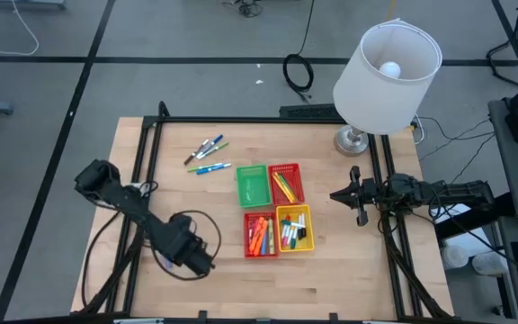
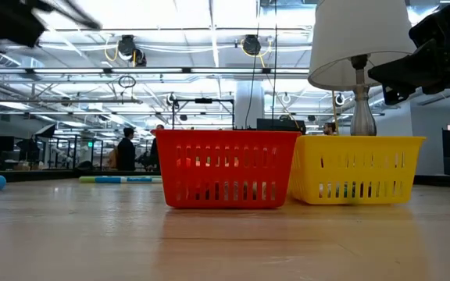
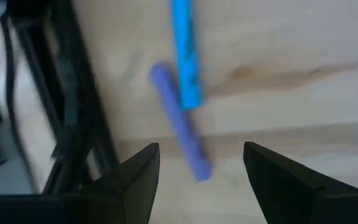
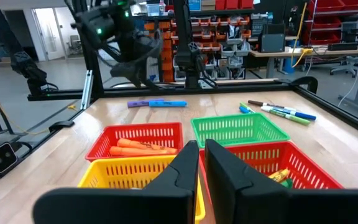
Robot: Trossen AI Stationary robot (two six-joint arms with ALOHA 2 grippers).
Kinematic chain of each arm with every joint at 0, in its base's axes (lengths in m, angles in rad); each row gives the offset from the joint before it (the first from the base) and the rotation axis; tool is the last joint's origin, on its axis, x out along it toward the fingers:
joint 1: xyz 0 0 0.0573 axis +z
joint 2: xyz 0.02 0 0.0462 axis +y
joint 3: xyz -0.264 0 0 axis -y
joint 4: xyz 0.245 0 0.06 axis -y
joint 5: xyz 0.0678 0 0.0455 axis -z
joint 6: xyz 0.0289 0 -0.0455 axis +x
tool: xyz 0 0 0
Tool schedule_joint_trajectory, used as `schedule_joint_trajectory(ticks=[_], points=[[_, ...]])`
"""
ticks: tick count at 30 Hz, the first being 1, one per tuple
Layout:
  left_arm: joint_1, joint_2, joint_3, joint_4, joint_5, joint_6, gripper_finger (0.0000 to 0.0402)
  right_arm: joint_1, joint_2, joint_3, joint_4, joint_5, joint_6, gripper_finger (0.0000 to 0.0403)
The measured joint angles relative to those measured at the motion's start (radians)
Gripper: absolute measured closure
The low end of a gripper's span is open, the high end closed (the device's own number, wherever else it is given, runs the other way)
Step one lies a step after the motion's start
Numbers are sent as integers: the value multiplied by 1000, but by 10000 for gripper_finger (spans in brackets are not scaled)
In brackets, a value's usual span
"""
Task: Pick & Place Markers
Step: Put the large purple highlighter into the bottom red bin
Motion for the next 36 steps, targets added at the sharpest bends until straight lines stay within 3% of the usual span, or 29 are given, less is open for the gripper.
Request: schedule_joint_trajectory(ticks=[4, 10, 17, 21, 28, 36], points=[[-2, -53, -95, 46, 44, -8, 160, 0, 0, 0, 0, 0, 0, 385], [-21, -218, -302, 258, -30, -129, 160, 0, 0, 0, 0, 0, 0, 385], [-99, -296, -495, 541, 2, -270, 161, 0, 0, 0, 0, 0, 0, 385], [-145, -296, -526, 600, -16, -324, 161, 0, 0, 0, 0, 0, 0, 385], [-203, -296, -528, 582, 56, -451, 161, 0, 0, 0, 0, 0, 0, 385], [-218, -296, -557, 592, 27, -491, 161, 0, 0, 0, 0, 0, 0, 385]])
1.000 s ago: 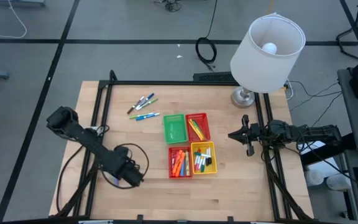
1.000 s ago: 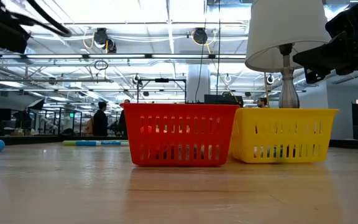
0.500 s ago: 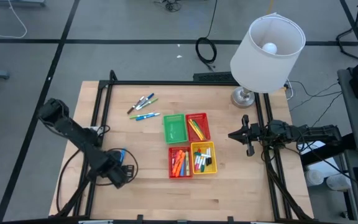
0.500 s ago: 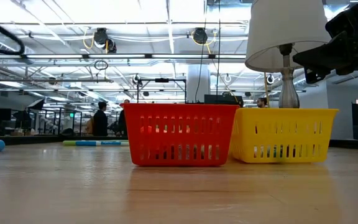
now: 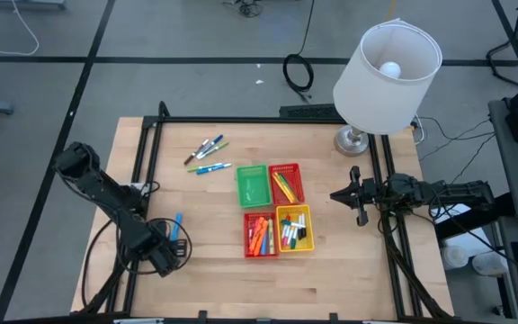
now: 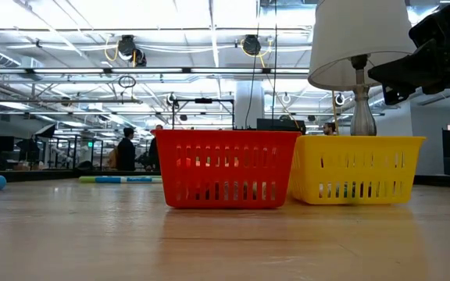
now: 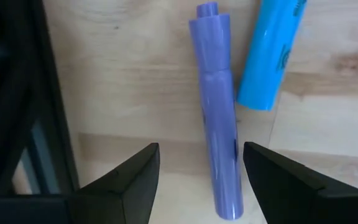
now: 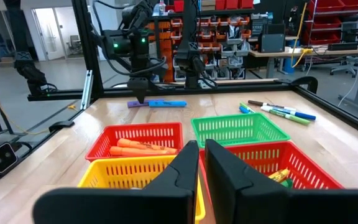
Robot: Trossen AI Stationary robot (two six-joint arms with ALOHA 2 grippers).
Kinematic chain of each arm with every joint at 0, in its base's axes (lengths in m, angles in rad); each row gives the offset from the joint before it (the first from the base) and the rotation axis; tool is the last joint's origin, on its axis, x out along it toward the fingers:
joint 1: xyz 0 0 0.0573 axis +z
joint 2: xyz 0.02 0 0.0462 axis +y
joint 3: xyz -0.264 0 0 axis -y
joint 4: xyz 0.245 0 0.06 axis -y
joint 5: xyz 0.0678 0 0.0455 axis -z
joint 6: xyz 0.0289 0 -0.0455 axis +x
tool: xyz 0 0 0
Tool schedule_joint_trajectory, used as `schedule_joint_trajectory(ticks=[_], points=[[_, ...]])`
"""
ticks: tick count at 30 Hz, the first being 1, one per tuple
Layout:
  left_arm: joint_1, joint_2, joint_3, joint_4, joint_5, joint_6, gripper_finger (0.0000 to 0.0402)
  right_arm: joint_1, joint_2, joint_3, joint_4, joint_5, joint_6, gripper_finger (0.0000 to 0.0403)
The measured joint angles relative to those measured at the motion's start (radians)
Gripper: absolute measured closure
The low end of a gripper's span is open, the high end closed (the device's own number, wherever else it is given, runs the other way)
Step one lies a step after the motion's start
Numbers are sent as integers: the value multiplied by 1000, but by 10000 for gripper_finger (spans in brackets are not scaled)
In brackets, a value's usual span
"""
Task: Pick & Place Markers
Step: Put the large purple highlighter into the bottom red bin
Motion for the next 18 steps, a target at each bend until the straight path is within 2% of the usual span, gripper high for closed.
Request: schedule_joint_trajectory(ticks=[7, 18], points=[[0, -3, -86, 135, -7, -3, 161, 0, 0, 0, 0, 0, 0, 385], [0, -3, -116, 181, -50, 8, 161, 0, 0, 0, 0, 0, 0, 385]])
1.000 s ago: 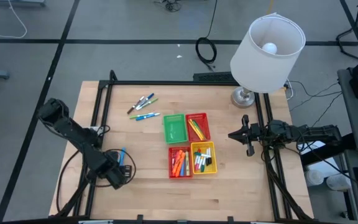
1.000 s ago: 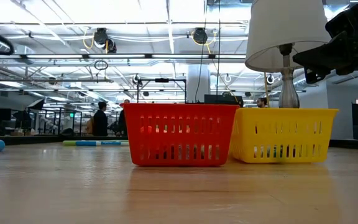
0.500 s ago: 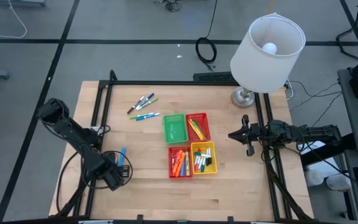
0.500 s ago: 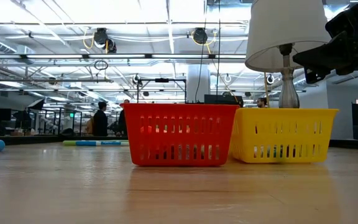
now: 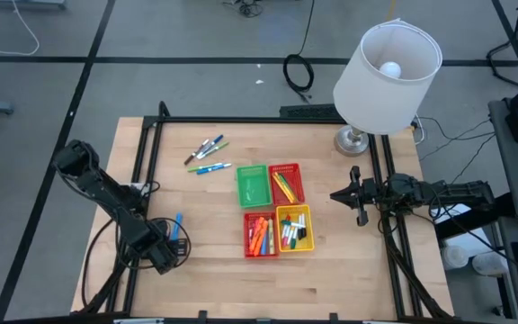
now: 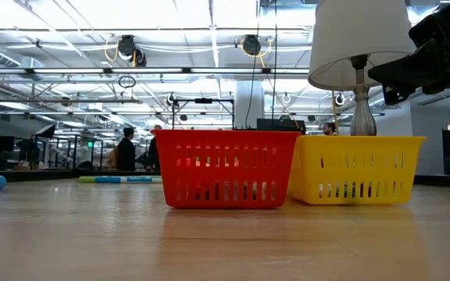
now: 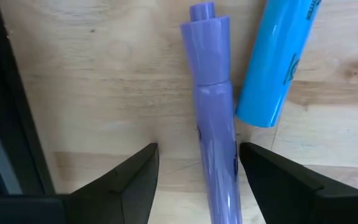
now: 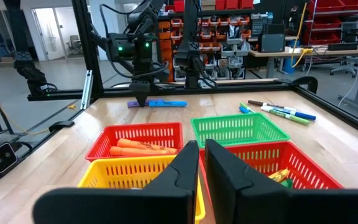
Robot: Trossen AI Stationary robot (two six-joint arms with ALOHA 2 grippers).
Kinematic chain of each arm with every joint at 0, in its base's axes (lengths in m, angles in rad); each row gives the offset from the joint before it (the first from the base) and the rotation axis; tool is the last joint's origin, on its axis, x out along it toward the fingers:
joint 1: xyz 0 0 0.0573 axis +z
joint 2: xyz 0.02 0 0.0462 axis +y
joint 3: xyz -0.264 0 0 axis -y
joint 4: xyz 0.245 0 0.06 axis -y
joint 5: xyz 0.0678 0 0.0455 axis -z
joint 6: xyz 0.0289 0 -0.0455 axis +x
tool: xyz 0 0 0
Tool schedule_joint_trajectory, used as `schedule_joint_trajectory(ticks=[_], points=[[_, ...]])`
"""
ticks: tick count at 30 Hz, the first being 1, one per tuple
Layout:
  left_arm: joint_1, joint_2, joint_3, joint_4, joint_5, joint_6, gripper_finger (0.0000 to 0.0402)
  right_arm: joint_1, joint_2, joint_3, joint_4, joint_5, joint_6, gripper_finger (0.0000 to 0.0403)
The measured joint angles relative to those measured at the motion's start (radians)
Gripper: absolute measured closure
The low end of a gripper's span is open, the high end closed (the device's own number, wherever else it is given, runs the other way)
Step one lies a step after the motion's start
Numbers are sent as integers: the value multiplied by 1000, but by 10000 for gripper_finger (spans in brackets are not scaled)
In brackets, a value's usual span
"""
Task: Pick & Place Markers
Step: Put the large purple highlighter into the bottom red bin
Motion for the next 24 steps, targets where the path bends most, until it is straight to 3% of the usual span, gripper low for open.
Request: schedule_joint_trajectory(ticks=[24], points=[[0, 1, 1, -64, -39, 19, 160, 0, 0, 0, 0, 0, 0, 385]])
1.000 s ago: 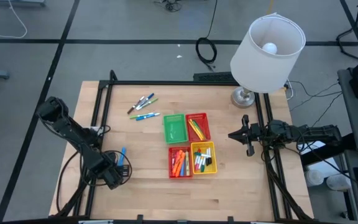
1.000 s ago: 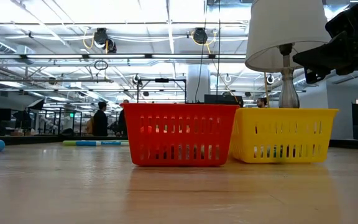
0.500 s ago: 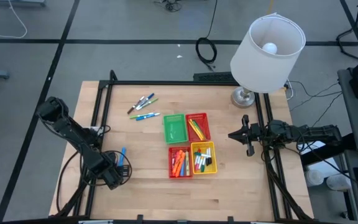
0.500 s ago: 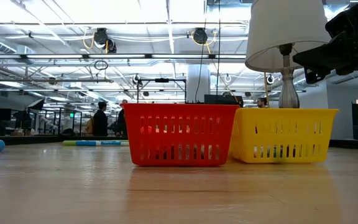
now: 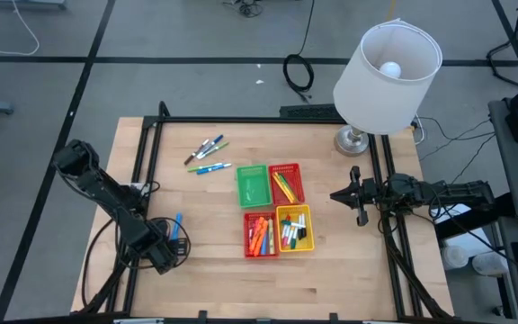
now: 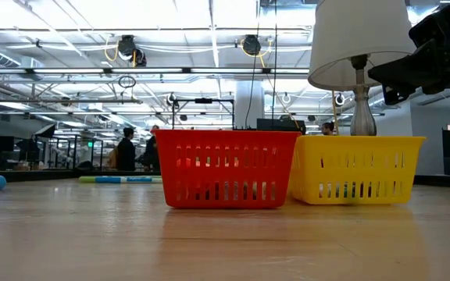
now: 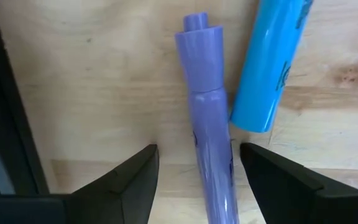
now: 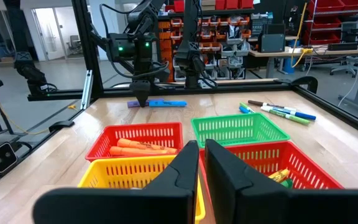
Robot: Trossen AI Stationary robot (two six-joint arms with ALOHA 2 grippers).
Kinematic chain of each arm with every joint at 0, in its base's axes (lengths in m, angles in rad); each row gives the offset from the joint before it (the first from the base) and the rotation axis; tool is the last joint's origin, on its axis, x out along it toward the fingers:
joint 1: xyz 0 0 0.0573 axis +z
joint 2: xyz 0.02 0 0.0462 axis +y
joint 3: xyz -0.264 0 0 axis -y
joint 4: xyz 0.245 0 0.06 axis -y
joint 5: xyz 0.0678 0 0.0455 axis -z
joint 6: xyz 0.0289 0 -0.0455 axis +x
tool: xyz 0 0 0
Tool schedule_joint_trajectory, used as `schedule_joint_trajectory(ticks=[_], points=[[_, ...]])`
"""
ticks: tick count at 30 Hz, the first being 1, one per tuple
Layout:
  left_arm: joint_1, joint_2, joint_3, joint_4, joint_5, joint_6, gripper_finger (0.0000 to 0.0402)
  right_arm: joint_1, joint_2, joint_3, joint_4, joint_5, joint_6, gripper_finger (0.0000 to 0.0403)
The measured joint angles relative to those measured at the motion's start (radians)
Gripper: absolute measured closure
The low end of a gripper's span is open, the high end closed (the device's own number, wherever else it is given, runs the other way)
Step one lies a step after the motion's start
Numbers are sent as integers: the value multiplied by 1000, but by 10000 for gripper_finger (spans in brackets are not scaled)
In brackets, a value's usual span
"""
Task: Pick & Place Markers
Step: Put the large purple highlighter into the bottom red bin
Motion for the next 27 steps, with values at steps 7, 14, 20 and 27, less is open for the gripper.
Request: schedule_joint_trajectory(ticks=[7, 14, 20, 27], points=[[0, 0, 0, -8, -11, 26, 160, 0, 0, 0, 0, 0, 0, 385], [0, 1, 2, -18, -14, 25, 160, 0, 0, 0, 0, 0, 0, 385], [0, 1, 2, -38, -26, 41, 160, 0, 0, 0, 0, 0, 0, 385], [0, 1, 2, -45, -50, 49, 160, 0, 0, 0, 0, 0, 0, 385]])
